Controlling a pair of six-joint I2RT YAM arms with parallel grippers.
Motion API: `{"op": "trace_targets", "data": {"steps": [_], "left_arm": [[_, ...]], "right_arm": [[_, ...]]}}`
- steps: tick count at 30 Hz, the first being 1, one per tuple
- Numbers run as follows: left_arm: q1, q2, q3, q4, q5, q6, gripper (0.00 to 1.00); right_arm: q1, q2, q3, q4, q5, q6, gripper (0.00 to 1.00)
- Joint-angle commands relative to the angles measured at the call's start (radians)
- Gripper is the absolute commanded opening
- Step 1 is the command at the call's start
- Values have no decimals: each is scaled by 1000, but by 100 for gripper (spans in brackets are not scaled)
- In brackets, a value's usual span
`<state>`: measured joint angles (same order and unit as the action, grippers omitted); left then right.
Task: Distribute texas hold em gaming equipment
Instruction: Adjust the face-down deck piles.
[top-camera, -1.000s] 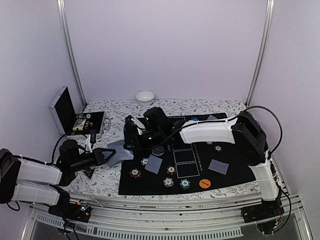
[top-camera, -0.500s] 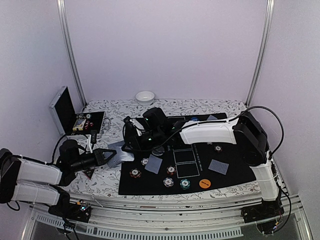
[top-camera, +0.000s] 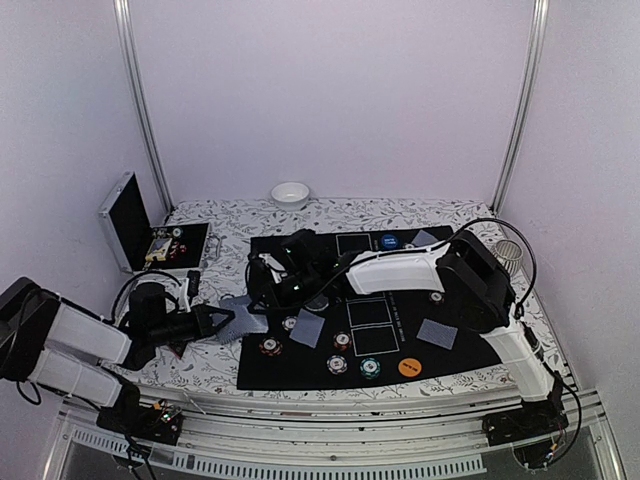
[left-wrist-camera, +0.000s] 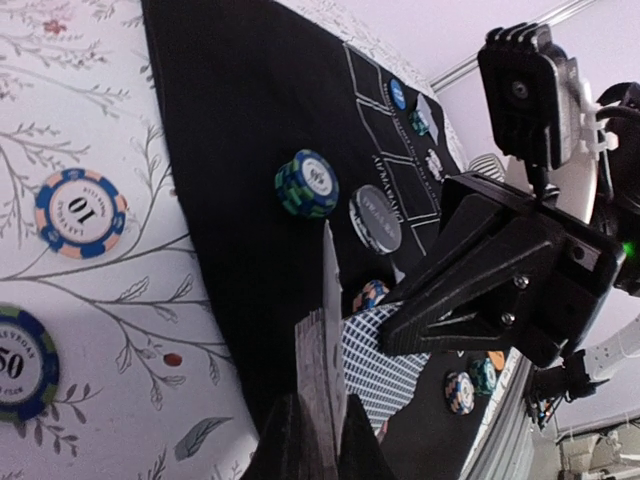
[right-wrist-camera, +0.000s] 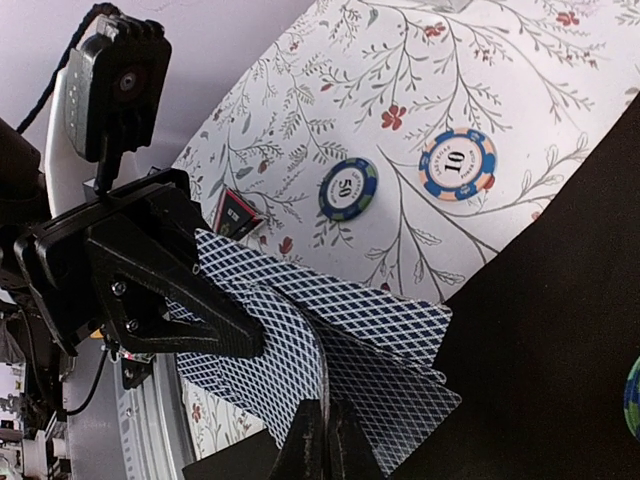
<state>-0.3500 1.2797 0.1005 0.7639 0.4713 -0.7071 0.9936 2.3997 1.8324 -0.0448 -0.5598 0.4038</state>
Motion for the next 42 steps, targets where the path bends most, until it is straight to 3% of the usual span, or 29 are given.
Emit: {"op": "trace_targets", "data": {"steps": [1,12,20,23,27,32,37,42], "left_arm": [[8,89,22,51,33,8,0],[20,186,26,80,48,27,20],[22,232,30,106,68,20,23],[25,245,32,116,73,17,21],[25,258,36,124,82,16,7],[24,256,35,125,85,15,1],[26,246,26,124,83,17,0],[28,215,21,124,81,15,0]], "right_arm": [[5,58,64,4,-19,-2,3],[-12,101,108,-4,-7,20,6],[-18,97,106,-5,-6,36,17],[-18,89,101,-6,-4,36,24],[-18,82,101,-14,4,32,25],[-27,67,100,-25,23,23,29],[-47,8,74,-48,83,5,44],[-52,-69,40,-70,134,-44,48]]}}
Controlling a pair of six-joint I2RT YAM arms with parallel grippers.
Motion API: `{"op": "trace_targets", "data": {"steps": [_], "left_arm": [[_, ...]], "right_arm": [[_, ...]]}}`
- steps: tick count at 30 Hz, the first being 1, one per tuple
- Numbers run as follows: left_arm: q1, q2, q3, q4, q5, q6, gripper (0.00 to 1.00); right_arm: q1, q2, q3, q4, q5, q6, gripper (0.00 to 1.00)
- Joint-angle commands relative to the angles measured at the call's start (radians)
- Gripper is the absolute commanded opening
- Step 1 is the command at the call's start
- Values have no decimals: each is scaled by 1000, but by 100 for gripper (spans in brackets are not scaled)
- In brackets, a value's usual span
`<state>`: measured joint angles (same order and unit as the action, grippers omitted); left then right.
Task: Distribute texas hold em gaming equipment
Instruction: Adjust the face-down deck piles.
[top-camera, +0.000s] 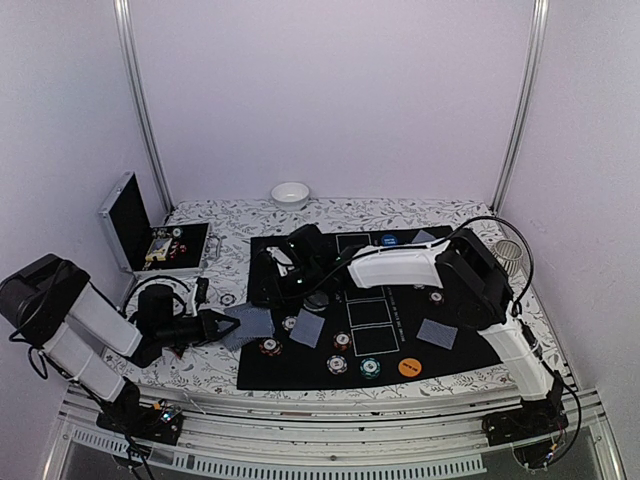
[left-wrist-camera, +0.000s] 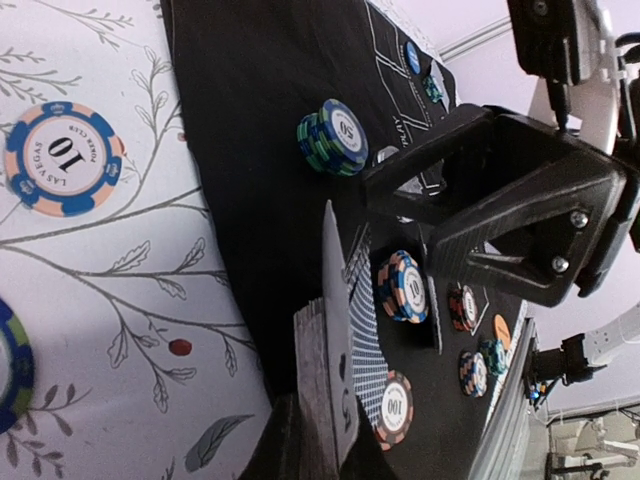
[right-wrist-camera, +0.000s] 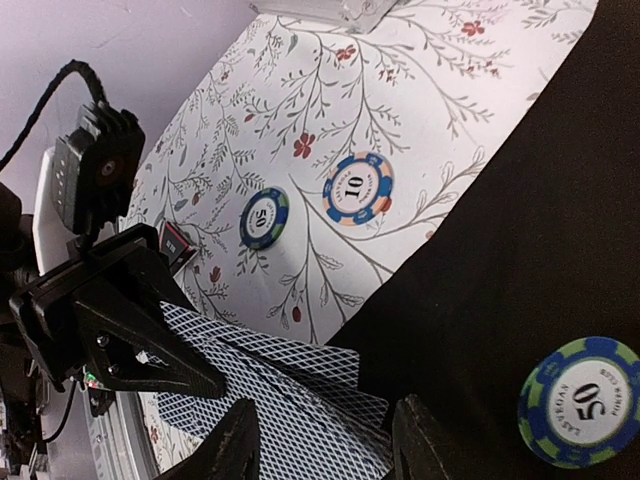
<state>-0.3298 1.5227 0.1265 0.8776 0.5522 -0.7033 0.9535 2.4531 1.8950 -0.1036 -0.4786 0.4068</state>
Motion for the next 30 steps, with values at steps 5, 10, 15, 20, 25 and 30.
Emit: {"op": "trace_targets", "data": {"steps": [5,10,15,20,25,30], "left_arm": [[8,-132,-16,6,-6,14,0],[9,-313,-25,-24,-7,29,0],[11,-527,-12,-104,-3,74,0],[10,-651,-9,-145,13,78,0],[11,-667,-2,-112,59,44,0],[11,-667,13,-110,70,41,0]], "right_arm": [[-12,-185,-81,7,-18,-63,47],[-12,-277,-169,84,-142,-72,46],[-13,-394,-249,125,-244,-96,44],[-15,-441,-298,162,-300,-64,41],[-15,-441,-308,187,-317,-35,41],[-16,-431,-304,193,-311,-18,39]]}}
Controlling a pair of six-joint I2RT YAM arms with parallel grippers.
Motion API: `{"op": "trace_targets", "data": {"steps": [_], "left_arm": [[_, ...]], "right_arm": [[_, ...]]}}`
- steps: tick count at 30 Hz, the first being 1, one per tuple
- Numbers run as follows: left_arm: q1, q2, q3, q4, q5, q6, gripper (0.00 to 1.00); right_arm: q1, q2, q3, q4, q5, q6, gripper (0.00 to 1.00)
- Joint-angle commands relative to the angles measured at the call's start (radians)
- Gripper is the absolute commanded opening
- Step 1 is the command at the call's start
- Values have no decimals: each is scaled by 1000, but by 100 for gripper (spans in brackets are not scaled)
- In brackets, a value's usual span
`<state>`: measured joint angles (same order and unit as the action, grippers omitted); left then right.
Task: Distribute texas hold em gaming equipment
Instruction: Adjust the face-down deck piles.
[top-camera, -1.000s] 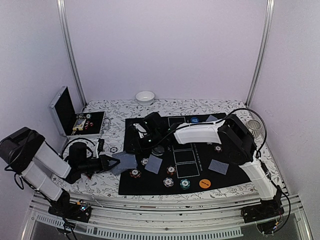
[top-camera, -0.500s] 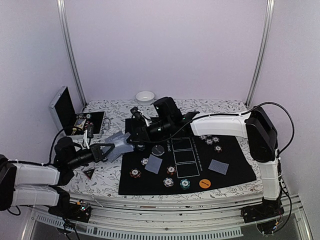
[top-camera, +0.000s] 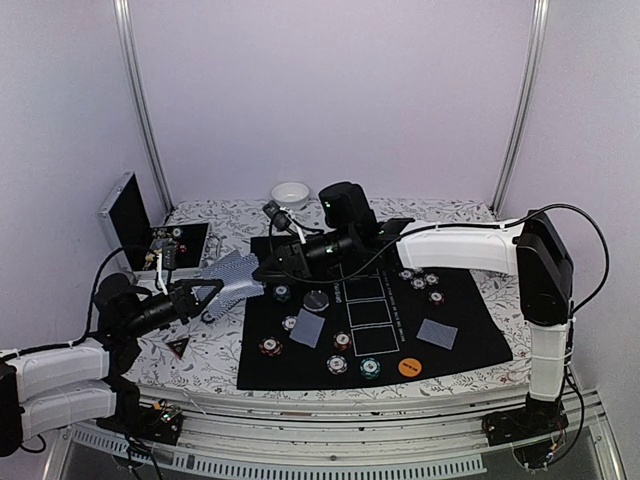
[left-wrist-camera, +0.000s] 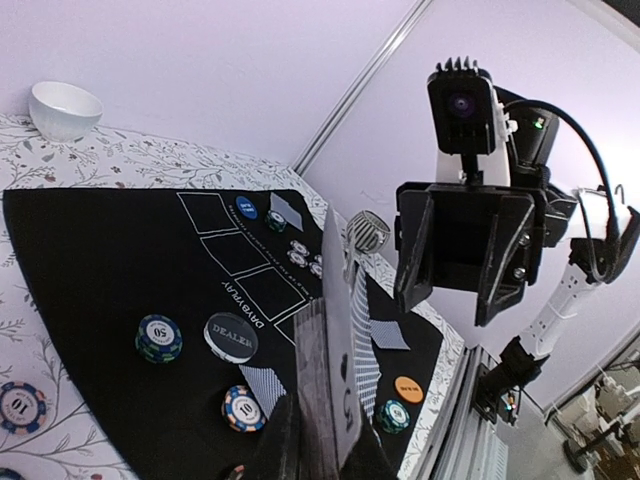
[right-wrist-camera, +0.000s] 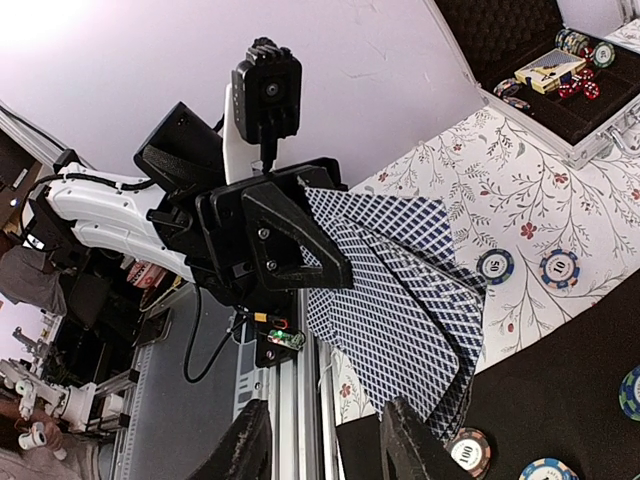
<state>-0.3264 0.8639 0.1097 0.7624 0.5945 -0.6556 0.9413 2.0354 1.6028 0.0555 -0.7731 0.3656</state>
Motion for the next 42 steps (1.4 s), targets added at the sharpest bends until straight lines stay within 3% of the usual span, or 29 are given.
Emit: {"op": "trace_targets", "data": {"steps": [1,21,42], "left_arm": [[7,-8,31,6,30,-8,0],[7,-12,19,52,48,-29,0],[7,-32,10,51,51,-30,0]], "right_arm": [[-3,-11,-13,33,-15,24,39],[-15,38,7,34,-48,66,35],[-31,37,-2,13,-6,68,38]]}}
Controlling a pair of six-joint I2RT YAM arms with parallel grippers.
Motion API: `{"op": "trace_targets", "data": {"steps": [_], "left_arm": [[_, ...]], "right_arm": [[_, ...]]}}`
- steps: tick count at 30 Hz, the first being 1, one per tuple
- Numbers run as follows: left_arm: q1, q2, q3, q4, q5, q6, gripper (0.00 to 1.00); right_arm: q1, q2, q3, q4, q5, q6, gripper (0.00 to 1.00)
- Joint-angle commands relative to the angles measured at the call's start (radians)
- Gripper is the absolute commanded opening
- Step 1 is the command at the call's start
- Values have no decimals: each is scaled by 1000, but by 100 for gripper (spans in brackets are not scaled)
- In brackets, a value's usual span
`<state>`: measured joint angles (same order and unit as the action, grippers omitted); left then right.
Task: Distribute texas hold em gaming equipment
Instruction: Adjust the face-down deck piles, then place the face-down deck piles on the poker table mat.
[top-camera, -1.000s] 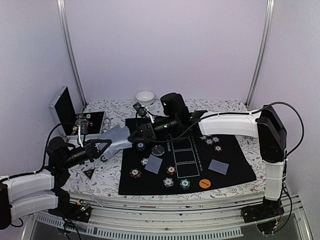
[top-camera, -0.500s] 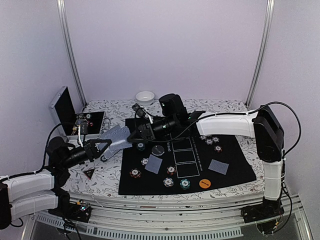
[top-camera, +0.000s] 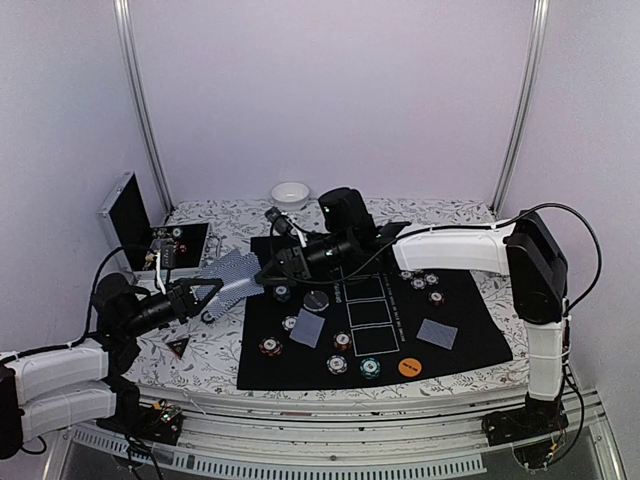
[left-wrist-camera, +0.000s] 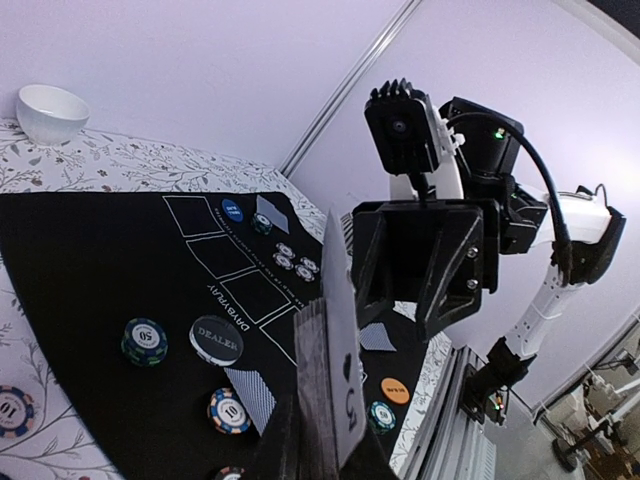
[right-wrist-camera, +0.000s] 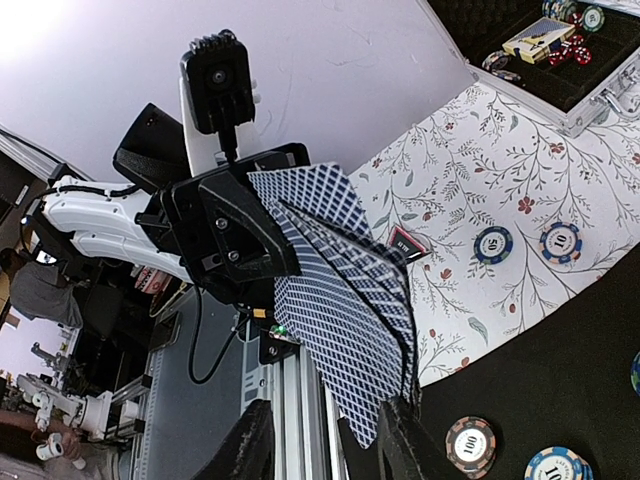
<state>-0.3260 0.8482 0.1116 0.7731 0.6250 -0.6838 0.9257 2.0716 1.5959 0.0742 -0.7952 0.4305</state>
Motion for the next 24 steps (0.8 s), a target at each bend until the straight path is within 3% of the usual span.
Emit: {"op": "trace_targets", "data": {"steps": [1,16,20,24], "left_arm": [[6,-17,8,41,21,-2,0],[6,12,10,49,26,-3,0],[5,29,2,62,14,-13,0],[5,40,-2,57,-7,-16,0]], "right_arm": [[-16,2,5,-6,14,5,38],[0,56,85,-2,-17,23,35],[15,92,142,-2,-36,26,29],[21,126,177,-3,-51,33,16]]}}
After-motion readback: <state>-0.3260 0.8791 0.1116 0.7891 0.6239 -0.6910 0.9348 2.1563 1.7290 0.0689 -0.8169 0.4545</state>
